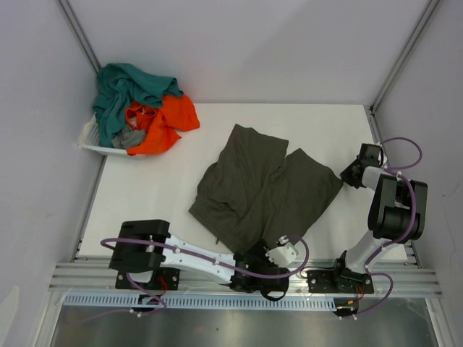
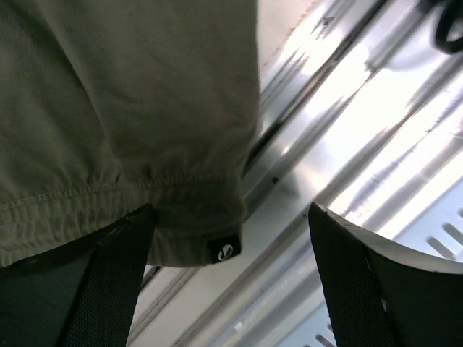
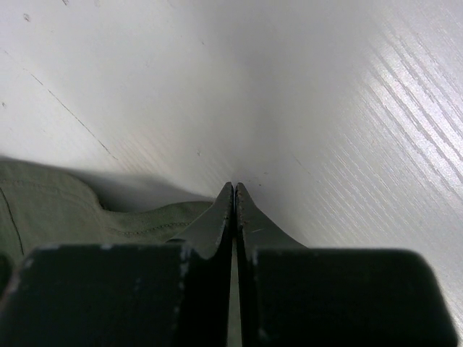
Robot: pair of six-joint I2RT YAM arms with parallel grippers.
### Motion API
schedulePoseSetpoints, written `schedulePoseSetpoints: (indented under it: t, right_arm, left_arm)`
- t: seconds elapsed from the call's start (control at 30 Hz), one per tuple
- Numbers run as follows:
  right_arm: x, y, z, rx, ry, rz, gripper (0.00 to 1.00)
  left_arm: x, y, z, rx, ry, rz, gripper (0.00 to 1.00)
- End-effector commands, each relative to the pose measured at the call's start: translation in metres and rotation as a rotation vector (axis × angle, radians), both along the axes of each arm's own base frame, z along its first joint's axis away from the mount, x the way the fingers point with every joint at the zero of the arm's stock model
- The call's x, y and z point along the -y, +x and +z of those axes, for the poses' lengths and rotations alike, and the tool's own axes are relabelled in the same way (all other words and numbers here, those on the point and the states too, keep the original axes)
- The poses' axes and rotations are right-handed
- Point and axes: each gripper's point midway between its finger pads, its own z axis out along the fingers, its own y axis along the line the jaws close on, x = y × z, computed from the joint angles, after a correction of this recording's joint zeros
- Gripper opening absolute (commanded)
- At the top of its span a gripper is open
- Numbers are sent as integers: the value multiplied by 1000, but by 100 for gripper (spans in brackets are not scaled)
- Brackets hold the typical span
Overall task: Fold and stack the shorts
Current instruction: Fold the shorts
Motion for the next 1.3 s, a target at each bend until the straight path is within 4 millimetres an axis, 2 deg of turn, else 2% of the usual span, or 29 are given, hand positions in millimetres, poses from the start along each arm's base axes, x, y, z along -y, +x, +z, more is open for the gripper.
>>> schedulePoseSetpoints:
  t: [0.0,0.03,0.1,0.13,0.2,0.23,0.37,0.4,0.43,0.47,0.5,0.7,0.77,0.83,0.87,0.9,0.93,1.03,1.07,1.13,1.27]
  right_arm:
    - [2,-2,-6,-25,-5,14,0]
    - [2,-2,-5,-23,-7,13,0]
    - [2,-2,-6,-26,-4,12,0]
    - [2,-3,-6,-27,-6,13,0]
    - [2,-3,-6,-27,-5,11,0]
    - [2,-3,-6,-26,-7,10,0]
    - [2,-3,-6,-27,-5,11,0]
    - [2,-2,-6,-26,-4,12,0]
    - [2,-3,-6,-26,-4,11,0]
    - [2,-3,-7,-29,-3,11,0]
    - [2,-3,-7,-29,-2,10,0]
    - [3,-7,-5,-35,9,-12,0]
    - [5,-9,5,-31,0,-23,0]
    - [13,-18,13,-48,-35,-58,0]
    - [17,-20,30,-17,-56,-79,0]
    - [23,-28,36,-27,-83,-114,0]
    - [25,-32,54,13,-103,-134,0]
    - [32,-47,74,40,-129,-182,0]
    - [34,-50,89,77,-132,-194,0]
    - [37,-61,97,73,-126,-212,0]
    - [49,-75,132,119,-151,-245,0]
  left_arm:
    - [0,14,-1,38,40,29,87]
    - [-3,18,-5,41,57,39,82]
    - [-7,20,-9,39,70,50,79]
    - [-8,22,-10,44,72,57,73]
    - [-10,24,-11,49,80,66,66]
    - [-12,26,-10,61,85,74,56]
    - [-17,30,-12,81,110,98,37]
    - [-16,30,-12,79,110,99,26]
    - [-16,28,-13,73,114,93,20]
    - [-16,27,-14,70,112,93,6]
    - [-16,27,-13,70,116,97,1]
    - [-10,18,-4,45,89,65,0]
    - [-6,9,-3,5,65,31,1]
    - [-1,2,8,-28,9,9,1]
    - [-2,-1,9,-40,-7,-4,1]
    - [2,-7,16,-68,-42,-21,0]
    - [2,-9,18,-78,-52,-25,0]
    - [5,-17,25,-104,-79,-47,1]
    - [6,-21,26,-112,-84,-59,1]
    - [12,-31,32,-138,-105,-89,0]
    - [30,-57,44,-208,-169,-175,0]
